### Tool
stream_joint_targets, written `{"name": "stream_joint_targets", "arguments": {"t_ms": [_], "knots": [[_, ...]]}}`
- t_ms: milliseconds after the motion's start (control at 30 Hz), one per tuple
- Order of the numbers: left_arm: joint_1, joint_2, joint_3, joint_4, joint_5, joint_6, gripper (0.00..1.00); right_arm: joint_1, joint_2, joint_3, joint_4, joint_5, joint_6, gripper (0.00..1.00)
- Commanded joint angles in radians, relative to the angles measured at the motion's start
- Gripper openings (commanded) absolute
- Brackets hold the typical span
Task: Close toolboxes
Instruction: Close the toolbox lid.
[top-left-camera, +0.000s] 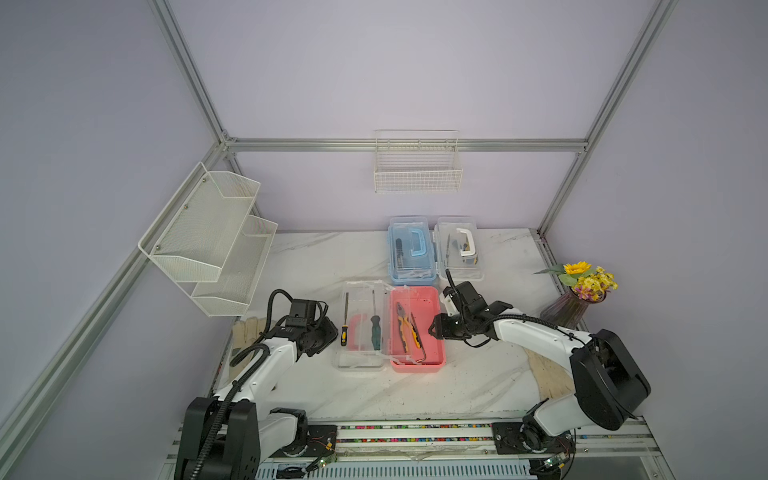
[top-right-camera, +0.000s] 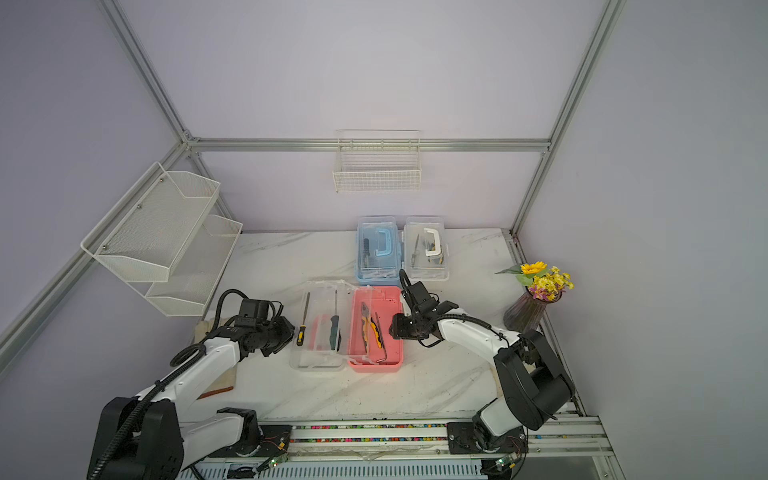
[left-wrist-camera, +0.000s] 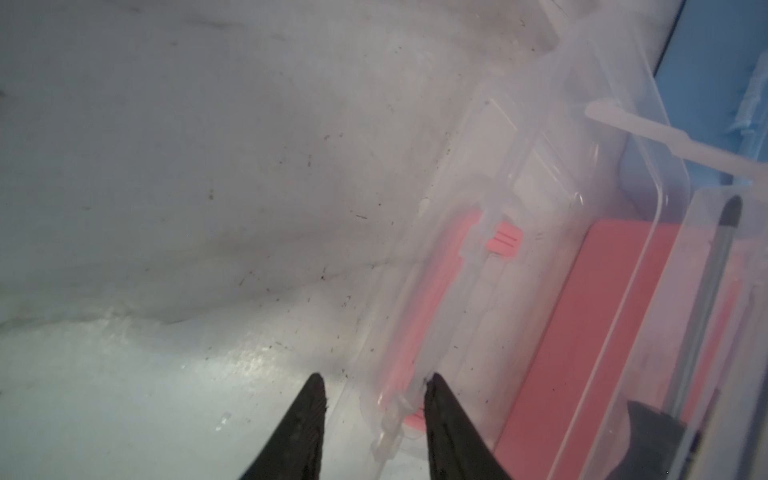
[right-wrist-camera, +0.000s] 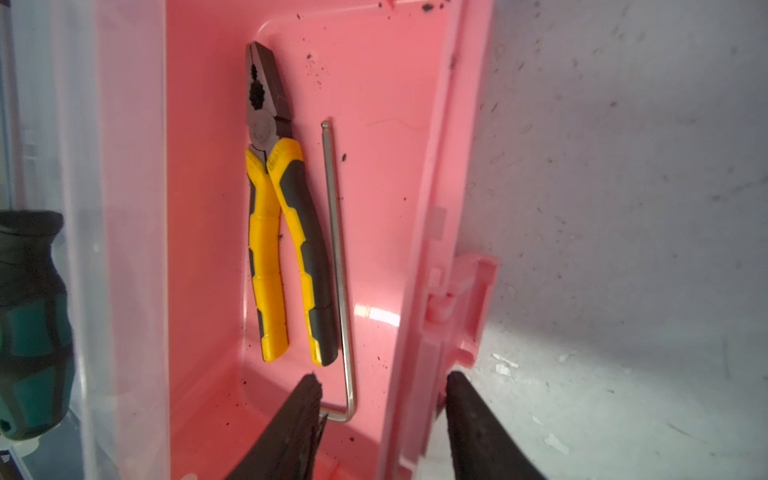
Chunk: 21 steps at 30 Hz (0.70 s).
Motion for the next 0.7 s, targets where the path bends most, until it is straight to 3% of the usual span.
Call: {"name": "stream_joint_targets", "arguments": {"t_ms": [0,333,667], "knots": [[-0.017,0.025,0.009,-0.007,-0.006,0.010,0.25,0.011,0.014,0.031,0.031,-0.035,-0.017,0.50],[-0.055,0.068,0.094,-0.069,-0.035,0.051,0.00,0.011,0.010,0.033,0.039,-0.031,-0.006,0.48],[-0.175,0.105,0.313,-0.302,-0.211,0.133,0.00,0.013,0.003,0.038,0.026,-0.009,0.002,0.44]]}}
